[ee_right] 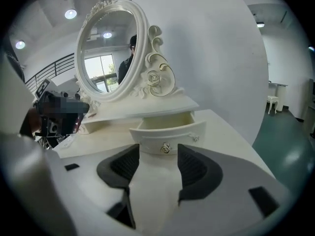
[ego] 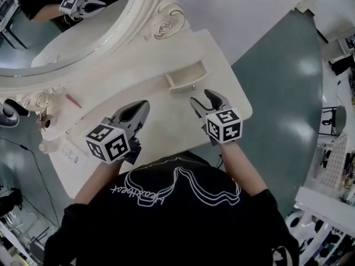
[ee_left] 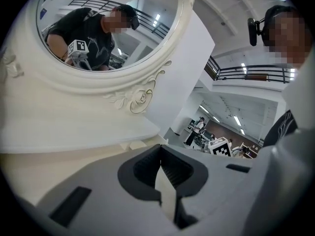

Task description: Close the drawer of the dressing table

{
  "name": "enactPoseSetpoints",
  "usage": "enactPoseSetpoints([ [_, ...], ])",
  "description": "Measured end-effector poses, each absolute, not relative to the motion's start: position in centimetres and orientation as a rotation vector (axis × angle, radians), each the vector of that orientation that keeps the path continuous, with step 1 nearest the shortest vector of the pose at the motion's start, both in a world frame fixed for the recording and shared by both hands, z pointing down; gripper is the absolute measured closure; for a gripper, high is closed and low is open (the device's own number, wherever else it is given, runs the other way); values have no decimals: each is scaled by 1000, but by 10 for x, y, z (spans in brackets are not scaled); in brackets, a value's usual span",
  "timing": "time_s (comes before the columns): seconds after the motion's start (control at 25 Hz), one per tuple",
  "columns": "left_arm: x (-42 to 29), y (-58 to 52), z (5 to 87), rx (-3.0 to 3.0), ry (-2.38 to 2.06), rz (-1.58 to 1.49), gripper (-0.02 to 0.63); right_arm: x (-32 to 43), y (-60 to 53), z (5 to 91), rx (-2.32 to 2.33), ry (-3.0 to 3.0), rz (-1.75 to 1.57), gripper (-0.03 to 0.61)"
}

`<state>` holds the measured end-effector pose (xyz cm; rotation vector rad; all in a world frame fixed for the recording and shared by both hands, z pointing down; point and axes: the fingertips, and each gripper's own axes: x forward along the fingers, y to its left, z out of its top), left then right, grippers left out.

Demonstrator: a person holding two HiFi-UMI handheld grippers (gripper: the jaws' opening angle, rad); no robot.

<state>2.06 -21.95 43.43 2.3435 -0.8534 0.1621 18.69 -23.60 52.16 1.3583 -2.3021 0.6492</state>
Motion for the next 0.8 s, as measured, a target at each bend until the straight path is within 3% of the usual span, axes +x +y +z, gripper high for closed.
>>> enactPoseSetpoints([
  [0.8, 7, -230, 449, 2257, -943, 193, 609, 183, -266, 556, 1341, -2259, 668, 468],
])
